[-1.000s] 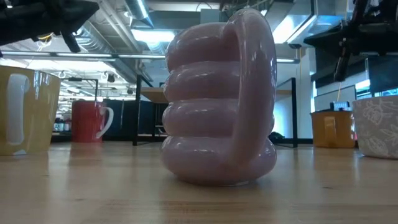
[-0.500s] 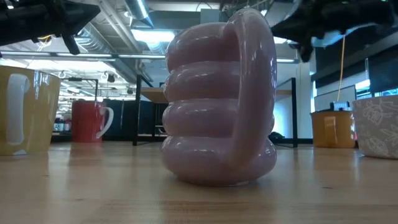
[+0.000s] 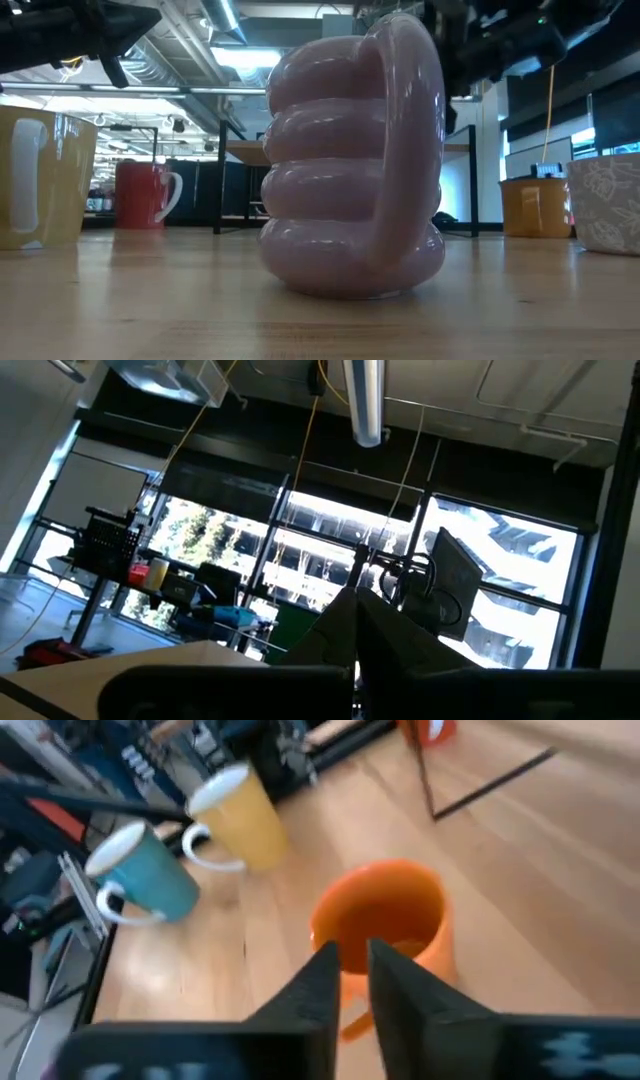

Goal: Place coffee mugs
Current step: Put the orange mug on the shelf

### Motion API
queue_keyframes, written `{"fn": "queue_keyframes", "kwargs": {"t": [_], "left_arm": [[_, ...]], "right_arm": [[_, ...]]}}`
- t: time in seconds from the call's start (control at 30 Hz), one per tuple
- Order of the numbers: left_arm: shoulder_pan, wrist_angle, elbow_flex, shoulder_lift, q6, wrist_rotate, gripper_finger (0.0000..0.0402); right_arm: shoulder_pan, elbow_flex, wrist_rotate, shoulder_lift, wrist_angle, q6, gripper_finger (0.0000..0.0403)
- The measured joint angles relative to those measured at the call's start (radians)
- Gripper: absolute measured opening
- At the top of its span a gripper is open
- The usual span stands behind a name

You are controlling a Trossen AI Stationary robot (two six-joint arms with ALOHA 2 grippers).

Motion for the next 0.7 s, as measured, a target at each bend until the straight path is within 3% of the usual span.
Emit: {"fn": "queue_keyframes", "kwargs": {"t": [0.37, 0.5, 0.7], "left_arm": [[0.0, 0.0, 0.0, 0.0, 0.0, -0.001, 0.0], [0.0, 0.0, 0.0, 0.0, 0.0, -0.001, 0.0], [0.0, 0.0, 0.0, 0.0, 0.0, -0.001, 0.0]], "right_arm": [[0.031, 0.016, -0.032, 0.159, -0.005, -0.095, 0.0218], [0.067, 0.016, -0.033, 0.216, 0.016, -0.151, 0.0238], [0.093, 0.016, -0.012, 0.293, 0.073, -0.189, 0.0232]]}}
